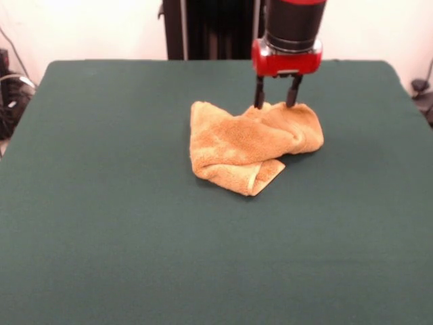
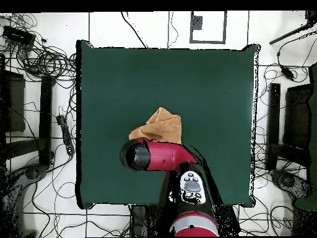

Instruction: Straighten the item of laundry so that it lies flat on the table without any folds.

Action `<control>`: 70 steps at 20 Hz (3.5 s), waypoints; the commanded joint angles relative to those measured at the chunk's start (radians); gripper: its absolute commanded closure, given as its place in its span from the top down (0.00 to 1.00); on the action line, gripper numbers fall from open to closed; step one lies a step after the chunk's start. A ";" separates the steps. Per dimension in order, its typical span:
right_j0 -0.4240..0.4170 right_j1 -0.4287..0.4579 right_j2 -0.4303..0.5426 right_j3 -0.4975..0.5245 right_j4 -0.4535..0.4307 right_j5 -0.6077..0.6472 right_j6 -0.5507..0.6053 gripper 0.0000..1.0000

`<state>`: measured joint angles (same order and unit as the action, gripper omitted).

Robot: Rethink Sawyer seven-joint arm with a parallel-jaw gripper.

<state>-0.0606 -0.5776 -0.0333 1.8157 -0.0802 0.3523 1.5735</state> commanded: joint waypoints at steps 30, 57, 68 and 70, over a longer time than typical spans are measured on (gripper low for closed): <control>-0.010 -0.097 0.178 0.057 0.011 0.130 0.071 1.00; 0.051 0.023 0.177 0.027 -0.008 -0.011 0.122 1.00; 0.076 0.020 0.166 0.031 0.005 -0.019 0.143 1.00; 0.078 0.022 0.166 0.031 0.007 -0.022 0.146 1.00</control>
<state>-0.0246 -0.6094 0.0289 1.8319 -0.0812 0.3675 1.5735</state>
